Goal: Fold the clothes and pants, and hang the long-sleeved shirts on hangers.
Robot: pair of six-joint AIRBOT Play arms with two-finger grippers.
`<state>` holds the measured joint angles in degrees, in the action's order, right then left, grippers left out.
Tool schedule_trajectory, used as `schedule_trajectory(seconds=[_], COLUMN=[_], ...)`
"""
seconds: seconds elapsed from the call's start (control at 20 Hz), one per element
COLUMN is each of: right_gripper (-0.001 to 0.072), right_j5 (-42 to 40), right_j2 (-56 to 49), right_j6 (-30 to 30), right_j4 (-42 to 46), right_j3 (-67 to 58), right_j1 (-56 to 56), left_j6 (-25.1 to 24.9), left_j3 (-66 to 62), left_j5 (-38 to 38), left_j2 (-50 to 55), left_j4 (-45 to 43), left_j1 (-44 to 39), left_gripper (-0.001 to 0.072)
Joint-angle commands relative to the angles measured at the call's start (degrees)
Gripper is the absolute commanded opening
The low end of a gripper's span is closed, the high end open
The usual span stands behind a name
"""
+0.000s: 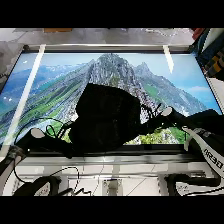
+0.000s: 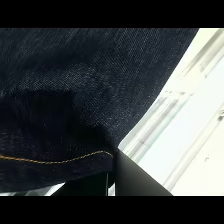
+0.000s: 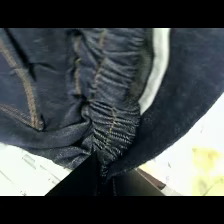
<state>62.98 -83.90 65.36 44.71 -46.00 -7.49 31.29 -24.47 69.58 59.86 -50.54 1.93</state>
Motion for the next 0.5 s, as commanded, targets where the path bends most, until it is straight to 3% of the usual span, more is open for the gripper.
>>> schedule_trajectory(seconds=[0.0,0.2,0.45], right_gripper=[0.0047,0.0047,0.0047], right_j5=[3.34,5.4,5.14], right_j2=[0.98,7.1,20.5], right_j6=[-1.33,-2.1,-1.97], right_j4=[0.07,0.92,8.7], right_j3=[-3.41,-13.44,-27.58], right_j1=[0.0,0.0,0.02], left_j6=[1.11,3.13,4.76], left_j3=[-7.32,-23.43,-45.09], left_j5=[7.04,15.26,23.32], left_j2=[0.0,0.0,-0.13], left_j4=[-0.87,-0.85,2.16], left_j1=[-0.02,0.87,9.18], left_gripper=[0.0021,0.002,0.0021])
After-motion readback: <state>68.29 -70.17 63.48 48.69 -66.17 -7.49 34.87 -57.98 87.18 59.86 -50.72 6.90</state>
